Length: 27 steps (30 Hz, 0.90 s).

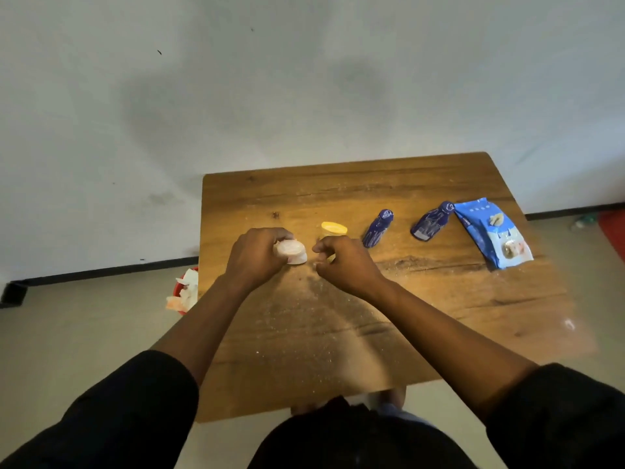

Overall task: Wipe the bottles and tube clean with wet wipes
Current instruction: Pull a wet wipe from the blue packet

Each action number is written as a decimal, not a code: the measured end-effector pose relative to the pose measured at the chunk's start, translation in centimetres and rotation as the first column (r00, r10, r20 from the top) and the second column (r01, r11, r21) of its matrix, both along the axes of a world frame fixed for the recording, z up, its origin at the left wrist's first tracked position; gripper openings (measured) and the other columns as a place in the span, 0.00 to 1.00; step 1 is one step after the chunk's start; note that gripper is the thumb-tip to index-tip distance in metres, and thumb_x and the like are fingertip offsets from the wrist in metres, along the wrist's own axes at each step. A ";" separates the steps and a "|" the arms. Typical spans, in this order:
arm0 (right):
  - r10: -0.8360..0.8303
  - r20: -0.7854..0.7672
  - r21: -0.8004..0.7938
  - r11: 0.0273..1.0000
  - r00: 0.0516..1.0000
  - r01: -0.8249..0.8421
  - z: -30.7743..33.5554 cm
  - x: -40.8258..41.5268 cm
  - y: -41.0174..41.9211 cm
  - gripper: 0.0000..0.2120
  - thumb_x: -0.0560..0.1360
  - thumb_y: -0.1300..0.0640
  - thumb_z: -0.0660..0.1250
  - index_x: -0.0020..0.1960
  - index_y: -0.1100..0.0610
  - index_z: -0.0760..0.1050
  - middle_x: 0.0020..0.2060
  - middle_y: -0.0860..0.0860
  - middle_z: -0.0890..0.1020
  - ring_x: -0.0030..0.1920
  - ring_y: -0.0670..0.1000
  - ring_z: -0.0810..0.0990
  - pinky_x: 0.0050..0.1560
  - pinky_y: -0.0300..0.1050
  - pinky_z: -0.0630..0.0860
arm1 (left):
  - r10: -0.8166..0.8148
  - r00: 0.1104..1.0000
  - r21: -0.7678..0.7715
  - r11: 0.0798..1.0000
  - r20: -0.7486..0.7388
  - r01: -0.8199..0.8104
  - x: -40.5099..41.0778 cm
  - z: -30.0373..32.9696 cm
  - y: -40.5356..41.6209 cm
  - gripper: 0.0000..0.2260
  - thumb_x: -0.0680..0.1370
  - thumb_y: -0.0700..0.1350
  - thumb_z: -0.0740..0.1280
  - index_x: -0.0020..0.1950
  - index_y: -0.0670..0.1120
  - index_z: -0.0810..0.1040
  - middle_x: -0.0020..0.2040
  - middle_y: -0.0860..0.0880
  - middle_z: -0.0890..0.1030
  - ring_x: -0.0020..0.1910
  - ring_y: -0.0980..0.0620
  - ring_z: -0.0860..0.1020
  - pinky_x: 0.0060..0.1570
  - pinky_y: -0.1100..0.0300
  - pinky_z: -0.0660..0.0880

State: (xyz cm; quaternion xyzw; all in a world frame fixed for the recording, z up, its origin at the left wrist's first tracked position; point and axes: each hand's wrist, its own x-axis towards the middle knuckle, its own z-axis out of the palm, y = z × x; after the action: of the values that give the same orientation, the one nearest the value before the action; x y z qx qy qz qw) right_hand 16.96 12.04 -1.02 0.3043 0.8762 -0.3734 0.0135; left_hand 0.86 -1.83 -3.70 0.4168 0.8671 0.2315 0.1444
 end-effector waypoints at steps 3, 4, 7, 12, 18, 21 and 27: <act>0.024 0.065 -0.014 1.000 0.998 -0.023 -1.7 2.2 -0.5 0.22 0.74 0.58 0.75 0.67 0.55 0.80 0.57 0.53 0.86 0.57 0.56 0.83 0.54 0.45 0.76 | -0.060 0.997 0.046 0.997 0.047 0.058 2.7 0.7 -1.0 0.15 0.70 0.52 0.75 0.57 0.55 0.86 0.54 0.57 0.87 0.51 0.55 0.84 0.50 0.52 0.81; 0.037 0.077 -0.013 0.999 0.996 -0.037 -2.2 3.0 -0.7 0.26 0.73 0.57 0.76 0.70 0.54 0.78 0.59 0.54 0.85 0.59 0.55 0.82 0.55 0.44 0.75 | -0.078 0.995 0.068 0.995 0.056 0.075 3.7 1.0 -1.2 0.15 0.71 0.52 0.75 0.57 0.55 0.86 0.53 0.57 0.87 0.50 0.56 0.83 0.49 0.53 0.81; 0.034 0.067 -0.033 0.999 0.997 -0.032 -3.8 5.1 -0.7 0.27 0.72 0.55 0.78 0.69 0.52 0.78 0.61 0.54 0.85 0.59 0.56 0.82 0.56 0.47 0.77 | -0.115 0.988 0.105 0.989 0.102 0.104 6.9 1.0 -0.9 0.14 0.71 0.50 0.76 0.57 0.56 0.86 0.53 0.59 0.87 0.49 0.60 0.83 0.48 0.54 0.81; -0.063 0.032 -0.098 0.993 0.998 0.066 -5.4 8.4 0.2 0.16 0.75 0.55 0.75 0.62 0.52 0.83 0.56 0.52 0.88 0.55 0.54 0.85 0.54 0.48 0.80 | -0.100 0.972 0.105 0.991 0.213 0.079 11.8 0.3 2.0 0.17 0.72 0.60 0.73 0.59 0.56 0.84 0.54 0.58 0.86 0.51 0.59 0.82 0.49 0.54 0.81; -0.147 -0.014 -0.140 0.980 0.989 0.144 -5.6 12.0 3.0 0.14 0.76 0.60 0.74 0.61 0.53 0.85 0.56 0.54 0.88 0.53 0.55 0.85 0.54 0.52 0.81 | -0.072 0.957 0.104 0.994 0.280 0.044 16.0 -1.8 4.4 0.17 0.75 0.53 0.76 0.63 0.55 0.82 0.59 0.55 0.85 0.56 0.56 0.82 0.54 0.54 0.81; -0.129 -0.009 -0.137 0.982 0.992 0.126 -5.9 13.2 3.9 0.13 0.76 0.59 0.73 0.60 0.52 0.86 0.55 0.54 0.88 0.52 0.56 0.86 0.54 0.55 0.82 | -0.064 0.954 0.069 0.997 0.294 0.045 17.4 -2.9 4.5 0.18 0.76 0.49 0.75 0.65 0.55 0.80 0.60 0.54 0.85 0.57 0.55 0.82 0.57 0.53 0.81; -0.071 -0.010 -0.160 0.985 0.997 0.068 -7.2 14.7 4.7 0.13 0.76 0.60 0.72 0.59 0.51 0.86 0.53 0.53 0.89 0.50 0.54 0.86 0.50 0.49 0.81 | -0.055 0.966 0.043 0.998 0.253 0.045 19.2 -3.6 4.8 0.17 0.75 0.42 0.75 0.62 0.56 0.81 0.56 0.58 0.86 0.54 0.58 0.83 0.53 0.53 0.81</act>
State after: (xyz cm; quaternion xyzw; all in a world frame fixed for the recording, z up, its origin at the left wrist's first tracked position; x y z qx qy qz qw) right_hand 31.70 16.76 -8.26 0.3297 0.8326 -0.4447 0.0179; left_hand 20.02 2.94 -7.30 0.4080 0.8263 0.2951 0.2525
